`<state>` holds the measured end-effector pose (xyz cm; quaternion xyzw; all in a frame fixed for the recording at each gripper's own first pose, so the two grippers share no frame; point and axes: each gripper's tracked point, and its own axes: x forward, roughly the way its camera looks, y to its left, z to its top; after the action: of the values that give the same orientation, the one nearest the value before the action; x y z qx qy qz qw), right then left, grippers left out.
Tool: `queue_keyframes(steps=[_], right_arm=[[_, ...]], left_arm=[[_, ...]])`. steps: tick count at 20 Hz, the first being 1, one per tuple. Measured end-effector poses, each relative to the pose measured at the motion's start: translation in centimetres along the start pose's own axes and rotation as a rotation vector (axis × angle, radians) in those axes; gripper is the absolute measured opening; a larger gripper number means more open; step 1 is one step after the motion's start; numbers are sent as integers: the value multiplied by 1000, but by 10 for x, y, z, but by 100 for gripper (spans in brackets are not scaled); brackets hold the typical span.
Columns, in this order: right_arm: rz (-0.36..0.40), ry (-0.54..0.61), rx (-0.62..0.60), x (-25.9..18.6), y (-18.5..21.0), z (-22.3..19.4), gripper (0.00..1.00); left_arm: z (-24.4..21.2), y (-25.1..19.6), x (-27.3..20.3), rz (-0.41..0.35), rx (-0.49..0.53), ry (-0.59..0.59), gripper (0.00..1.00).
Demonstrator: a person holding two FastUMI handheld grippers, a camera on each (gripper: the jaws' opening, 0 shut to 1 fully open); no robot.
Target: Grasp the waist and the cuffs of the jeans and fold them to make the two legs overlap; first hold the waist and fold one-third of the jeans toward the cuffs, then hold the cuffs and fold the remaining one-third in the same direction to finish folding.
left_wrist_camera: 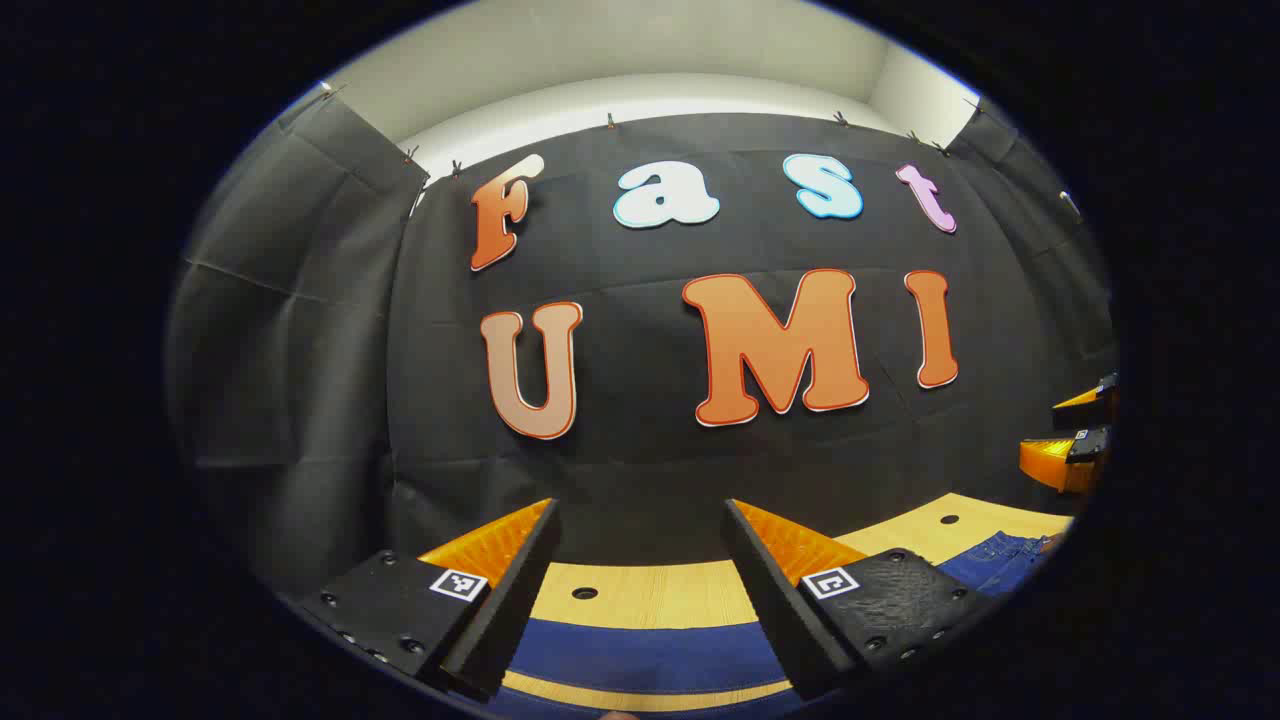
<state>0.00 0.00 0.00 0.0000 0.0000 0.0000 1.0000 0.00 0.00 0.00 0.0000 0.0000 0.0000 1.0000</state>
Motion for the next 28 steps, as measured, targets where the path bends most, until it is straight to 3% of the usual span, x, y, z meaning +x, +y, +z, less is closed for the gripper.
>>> queue_keyframes(steps=[18, 24, 28], right_arm=[[16, 3, -10, 0, 4, -1, 95], [-14, 49, 5, 0, -10, -18, 95], [-43, 98, -3, -3, -26, -37, 95]], left_arm=[[5, -2, -4, -6, 13, -8, 100], [-10, 11, -5, 15, 9, 23, 98], [-41, 30, -6, 43, 4, 106, 100]])
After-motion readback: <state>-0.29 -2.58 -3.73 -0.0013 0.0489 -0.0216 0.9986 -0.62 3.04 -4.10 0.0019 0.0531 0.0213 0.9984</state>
